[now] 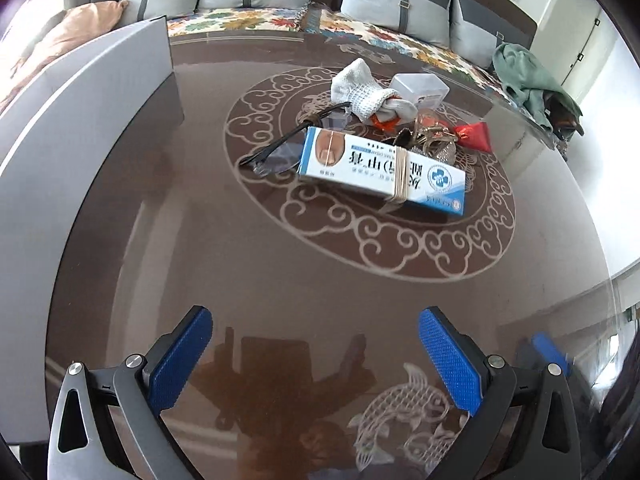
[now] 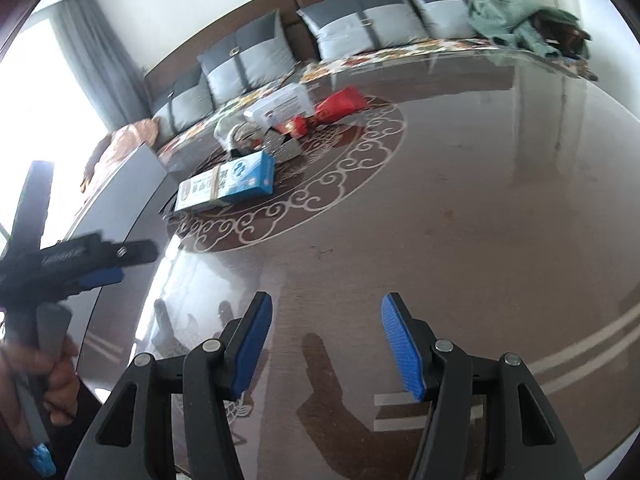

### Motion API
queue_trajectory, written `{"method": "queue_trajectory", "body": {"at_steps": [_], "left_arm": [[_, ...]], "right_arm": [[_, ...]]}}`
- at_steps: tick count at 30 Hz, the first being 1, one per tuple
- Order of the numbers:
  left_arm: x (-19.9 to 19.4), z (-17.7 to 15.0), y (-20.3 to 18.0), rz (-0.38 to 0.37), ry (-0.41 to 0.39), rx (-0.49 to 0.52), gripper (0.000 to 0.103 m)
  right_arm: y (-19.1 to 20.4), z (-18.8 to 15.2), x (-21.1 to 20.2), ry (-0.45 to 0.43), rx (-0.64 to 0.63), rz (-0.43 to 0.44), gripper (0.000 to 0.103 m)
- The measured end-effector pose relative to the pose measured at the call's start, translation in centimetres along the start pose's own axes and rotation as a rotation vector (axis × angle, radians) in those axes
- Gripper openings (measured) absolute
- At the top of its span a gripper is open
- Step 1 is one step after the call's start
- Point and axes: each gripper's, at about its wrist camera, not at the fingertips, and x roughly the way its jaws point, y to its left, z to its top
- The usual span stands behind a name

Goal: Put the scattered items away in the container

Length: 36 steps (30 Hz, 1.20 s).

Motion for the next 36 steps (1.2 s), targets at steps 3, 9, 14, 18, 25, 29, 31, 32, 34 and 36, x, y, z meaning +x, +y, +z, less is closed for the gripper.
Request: {"method": "queue_trajectory", "body": {"at_steps": [3, 9, 14, 18, 25, 29, 31, 32, 34, 36], "left_arm": [[0.3, -0.5, 0.0, 0.012, 0.024, 0.006, 0.103], [-0.6, -1.6, 0.1, -0.04, 0.023, -0.073, 0.103], [-1.4, -2.1, 0.0, -0.05, -0.001, -0.081, 0.103], [-2.2, -2.2, 1.0, -0.04, -0.019, -0.1, 0.103], [-2.9, -2.5, 4.1, -0.041, -0.034, -0.214, 0.103], [-2.4, -2.8, 4.6, -0.051, -0.015, -0.25, 0.103], [-2.4, -2.9, 4.3, -0.051, -0.008, -0.244, 0.103], [-2.4, -3.0, 4.1, -0.049, -0.008, -0.235, 0.103], [-2.5, -3.2, 3.8, -0.045, -0.008, -0.221, 0.103], [-2.6, -3.4, 3.7, -0.049, -0.007, -0.215, 0.103]], "right_arm": [[1.1, 2.6, 0.7, -0.003, -0.089, 0.07, 0.059], [6.0, 9.0, 4.7, 0.074, -0.492, 0.167, 0.059], [6.6, 13.7, 9.2, 0.126, -0.447, 0.177, 0.059], [7.4, 13.2, 12.2, 0.212, -0.428, 0.265, 0.06], [9.5, 9.6, 8.4, 0.36, -0.498, 0.501, 0.059], [8.4, 12.7, 7.1, 0.158, -0.529, 0.295, 0.059], [8.1, 15.2, 7.9, 0.097, -0.509, 0.228, 0.059], [8.1, 16.5, 9.0, 0.103, -0.482, 0.21, 0.059], [8.4, 18.5, 11.0, 0.122, -0.433, 0.186, 0.059], [9.0, 20.0, 13.7, 0.16, -0.386, 0.187, 0.059]]}}
